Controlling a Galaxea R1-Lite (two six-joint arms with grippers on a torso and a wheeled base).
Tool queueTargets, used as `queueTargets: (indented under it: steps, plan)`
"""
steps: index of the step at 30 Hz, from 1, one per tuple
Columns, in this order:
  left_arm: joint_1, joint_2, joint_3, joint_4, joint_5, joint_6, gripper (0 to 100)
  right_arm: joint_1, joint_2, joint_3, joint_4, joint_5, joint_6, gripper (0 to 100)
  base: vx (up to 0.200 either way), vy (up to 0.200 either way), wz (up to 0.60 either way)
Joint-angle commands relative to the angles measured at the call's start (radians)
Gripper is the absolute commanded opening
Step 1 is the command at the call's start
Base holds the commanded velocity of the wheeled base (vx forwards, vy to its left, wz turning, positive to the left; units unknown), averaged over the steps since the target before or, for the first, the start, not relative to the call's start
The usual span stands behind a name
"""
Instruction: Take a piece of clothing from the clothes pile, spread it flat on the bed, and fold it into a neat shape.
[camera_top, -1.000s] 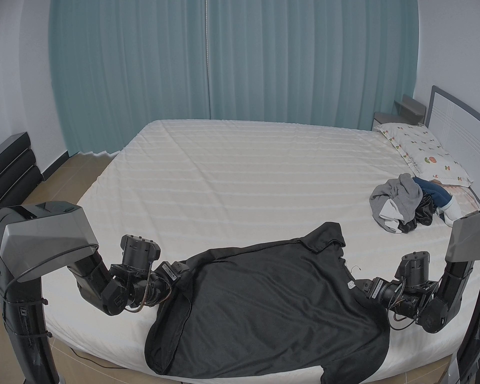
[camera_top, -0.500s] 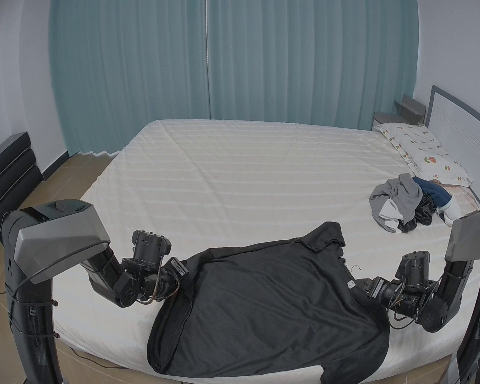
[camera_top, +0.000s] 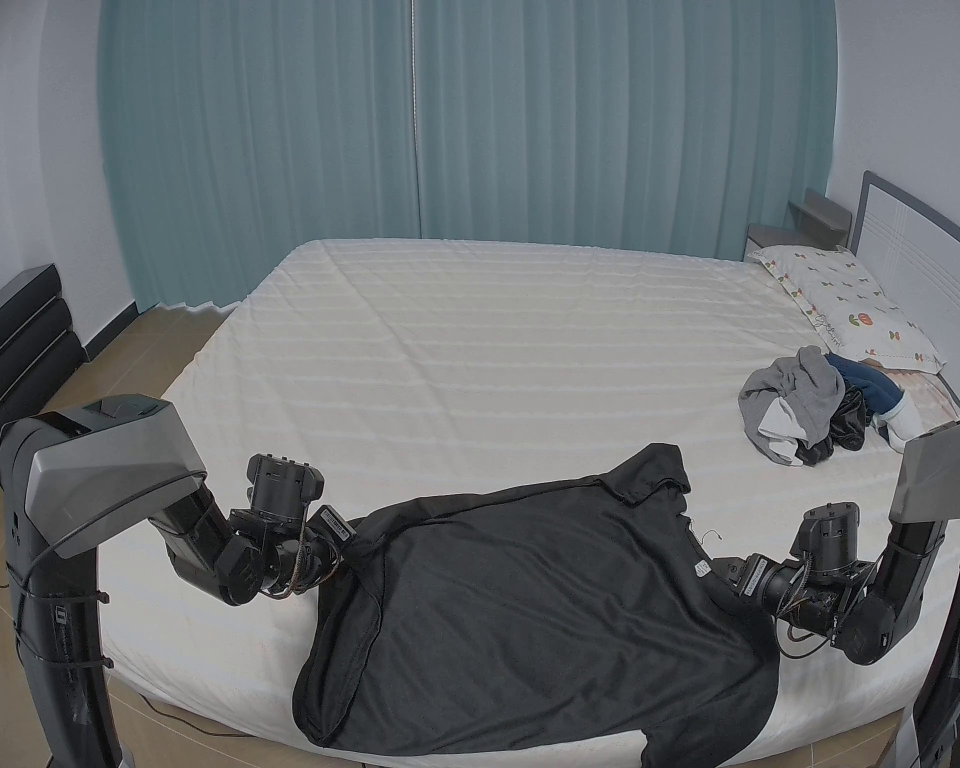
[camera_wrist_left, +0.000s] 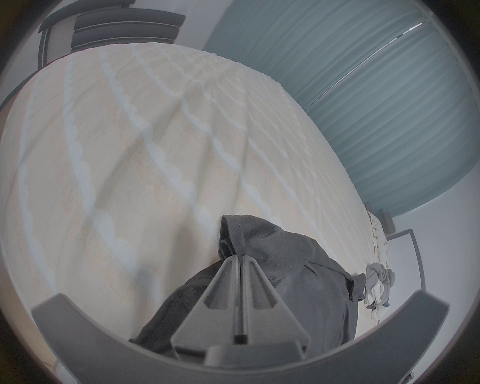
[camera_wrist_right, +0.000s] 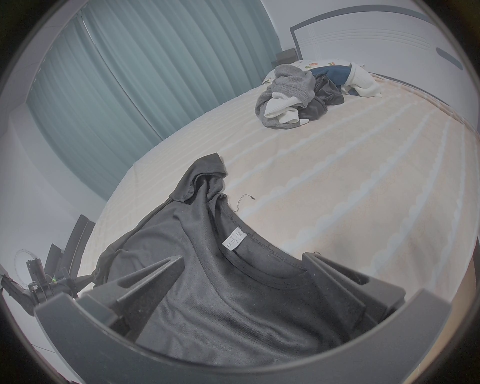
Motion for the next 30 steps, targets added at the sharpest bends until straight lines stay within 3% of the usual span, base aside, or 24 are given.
queueTargets:
  steps: [1,2,3,18,22,30]
  plan:
    - [0.007,-0.006,0.004,-0.008,-0.001,0.000,0,-0.001,-0.001,0.000,-0.001,0.000,0.000,100,0.000,0.000,0.00]
    - [0.008,-0.008,0.002,-0.009,-0.002,-0.001,0,-0.001,-0.001,0.000,-0.001,0.000,0.000,100,0.000,0.000,0.00]
    - [0.008,-0.011,-0.004,-0.012,-0.002,-0.006,100,-0.001,-0.001,0.000,-0.001,0.000,0.000,100,0.000,0.000,0.00]
    - [-0.004,-0.085,0.036,-0.044,-0.022,-0.047,100,-0.007,-0.004,0.000,-0.001,0.000,0.000,100,0.000,0.000,0.00]
    - [-0.053,-0.148,0.093,-0.043,-0.071,-0.090,100,-0.007,-0.007,0.000,-0.001,0.000,0.000,100,0.000,0.000,0.00]
    - [-0.099,-0.083,0.097,-0.044,-0.062,-0.079,100,-0.006,-0.012,0.000,-0.001,0.000,0.000,100,0.000,0.000,0.00]
